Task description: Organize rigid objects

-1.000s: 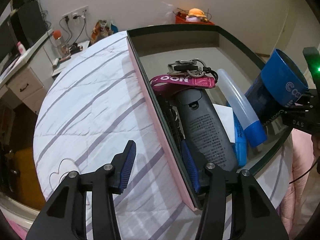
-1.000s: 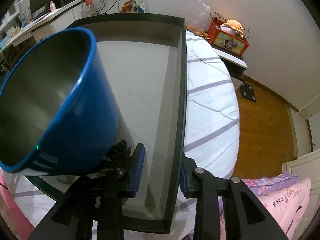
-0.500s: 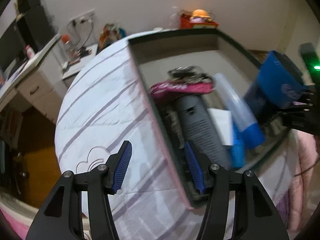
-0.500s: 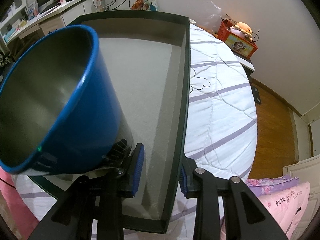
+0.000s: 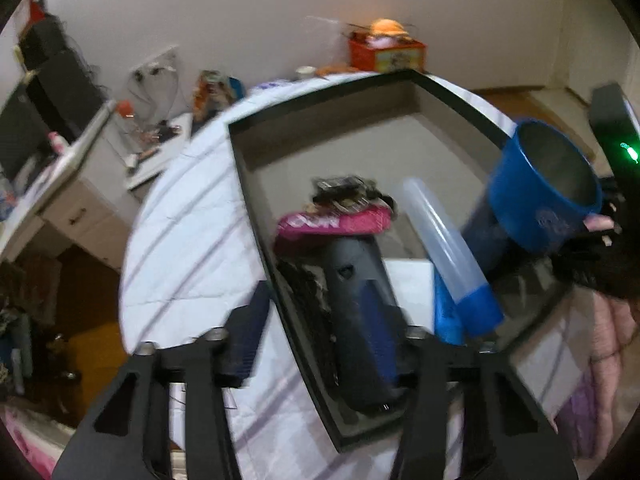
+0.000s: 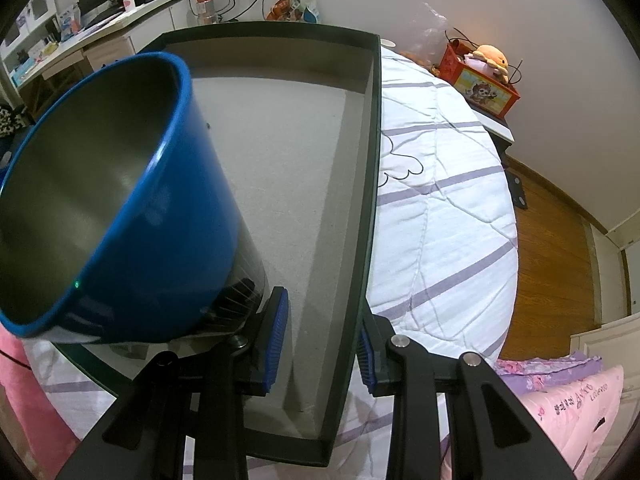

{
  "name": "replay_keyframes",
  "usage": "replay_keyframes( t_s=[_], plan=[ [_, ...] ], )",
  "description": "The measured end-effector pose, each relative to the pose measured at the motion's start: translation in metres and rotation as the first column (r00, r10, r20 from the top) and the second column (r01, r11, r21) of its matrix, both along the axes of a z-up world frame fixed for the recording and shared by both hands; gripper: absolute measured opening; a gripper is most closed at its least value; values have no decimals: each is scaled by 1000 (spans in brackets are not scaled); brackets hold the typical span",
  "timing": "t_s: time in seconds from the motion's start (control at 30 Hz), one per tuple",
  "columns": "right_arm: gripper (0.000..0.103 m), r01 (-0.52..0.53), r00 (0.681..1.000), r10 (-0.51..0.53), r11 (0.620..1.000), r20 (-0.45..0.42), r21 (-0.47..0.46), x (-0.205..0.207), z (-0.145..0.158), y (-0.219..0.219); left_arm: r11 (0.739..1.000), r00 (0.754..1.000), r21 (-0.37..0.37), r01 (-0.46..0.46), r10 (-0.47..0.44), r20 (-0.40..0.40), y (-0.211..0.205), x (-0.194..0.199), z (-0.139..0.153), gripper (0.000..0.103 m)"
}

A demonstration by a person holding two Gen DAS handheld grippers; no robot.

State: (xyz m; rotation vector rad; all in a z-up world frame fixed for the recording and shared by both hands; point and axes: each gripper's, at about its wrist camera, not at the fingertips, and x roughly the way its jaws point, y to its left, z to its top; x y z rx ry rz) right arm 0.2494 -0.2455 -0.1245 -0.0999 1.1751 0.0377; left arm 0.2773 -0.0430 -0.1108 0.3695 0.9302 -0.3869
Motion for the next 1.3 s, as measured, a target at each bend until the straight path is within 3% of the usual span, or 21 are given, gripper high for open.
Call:
replay_keyframes(
  t_s=[0.27, 0.37, 0.43, 0.53, 0.93, 1.1, 1.3],
  plan=[
    [35, -12, 1000, 12, 1000, 6, 10, -1, 0, 2, 995, 995, -42, 90, -91, -45, -18, -6, 1, 38],
    [35, -17, 1000, 17, 1000, 7, 13, 0, -1, 2, 997, 993, -7, 81, -81, -82, -24, -1, -10, 38],
    [35, -18, 1000, 18, 1000, 7, 15, -1, -1, 1, 996, 988, -46, 79, -85, -130, -24, 6, -17, 38],
    [35, -20, 1000, 20, 1000, 8, 20, -1, -1, 0, 997, 989, -22, 72, -74, -129, -26, 12, -23, 42],
    [36, -23, 1000, 23, 999, 8, 23, -2, 0, 0, 992, 981, -108, 58, -77, -180, -15, 42, -26, 38],
    [36, -25, 1000, 25, 999, 7, 21, -2, -1, 0, 994, 980, -105, 19, -39, -194, -18, 53, -27, 40],
    [36, -24, 1000, 24, 999, 6, 20, -1, -1, 0, 999, 985, -28, -15, 11, -170, -31, 58, -34, 43]
  ],
)
